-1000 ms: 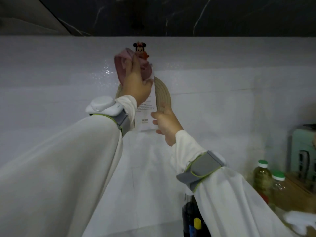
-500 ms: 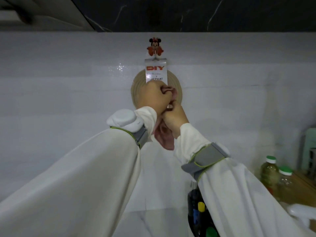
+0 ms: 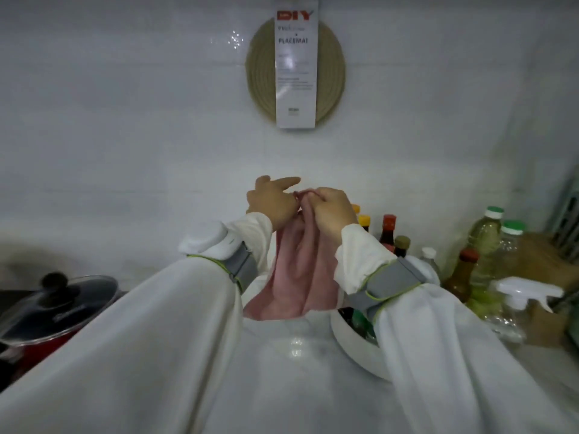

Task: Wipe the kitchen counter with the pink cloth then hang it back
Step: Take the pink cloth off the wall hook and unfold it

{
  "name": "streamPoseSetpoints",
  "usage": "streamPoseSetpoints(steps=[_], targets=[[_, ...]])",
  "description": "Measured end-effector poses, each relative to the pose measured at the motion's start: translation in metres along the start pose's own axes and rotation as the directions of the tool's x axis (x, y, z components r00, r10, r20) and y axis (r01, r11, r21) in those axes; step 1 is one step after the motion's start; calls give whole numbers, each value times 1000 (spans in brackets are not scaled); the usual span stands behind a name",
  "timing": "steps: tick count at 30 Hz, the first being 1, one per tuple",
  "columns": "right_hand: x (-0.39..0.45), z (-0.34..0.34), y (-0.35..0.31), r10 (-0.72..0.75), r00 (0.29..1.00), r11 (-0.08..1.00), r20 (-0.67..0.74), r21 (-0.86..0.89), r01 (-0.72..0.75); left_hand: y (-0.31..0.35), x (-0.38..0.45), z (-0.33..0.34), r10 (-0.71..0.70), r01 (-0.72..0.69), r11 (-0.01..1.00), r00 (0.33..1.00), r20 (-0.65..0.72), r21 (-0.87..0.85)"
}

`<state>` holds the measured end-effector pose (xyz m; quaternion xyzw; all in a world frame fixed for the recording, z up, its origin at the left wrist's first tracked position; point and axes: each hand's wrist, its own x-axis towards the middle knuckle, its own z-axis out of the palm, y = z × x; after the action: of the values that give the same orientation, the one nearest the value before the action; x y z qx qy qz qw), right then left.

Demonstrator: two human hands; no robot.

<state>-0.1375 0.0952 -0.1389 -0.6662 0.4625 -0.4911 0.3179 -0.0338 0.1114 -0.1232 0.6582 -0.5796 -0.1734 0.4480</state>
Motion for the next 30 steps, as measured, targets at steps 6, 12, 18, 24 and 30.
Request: streamPoseSetpoints(steps=[6,12,18,24,30], targets=[[-46,-8,13,-1,986,984,169,-177,31,-17,-48,2,112,-75,987,957,269,-143],[-92,-14,46,46,997,939,66,-344,-21,-31,-68,4,176,-176,984,984,18,36],[-122,-31,57,164,986,724,-27,-675,-139,-63,-91,-14,24,-39,996,982,-185,-80],[-157,-26,47,113,986,824,-123,-543,-162,-111,-132,-37,-87,33,962,977,-193,-270],[-232,-8,90,413,871,730,266,-668,-142,-192,-183,-58,-411,369,912,812,415,180]])
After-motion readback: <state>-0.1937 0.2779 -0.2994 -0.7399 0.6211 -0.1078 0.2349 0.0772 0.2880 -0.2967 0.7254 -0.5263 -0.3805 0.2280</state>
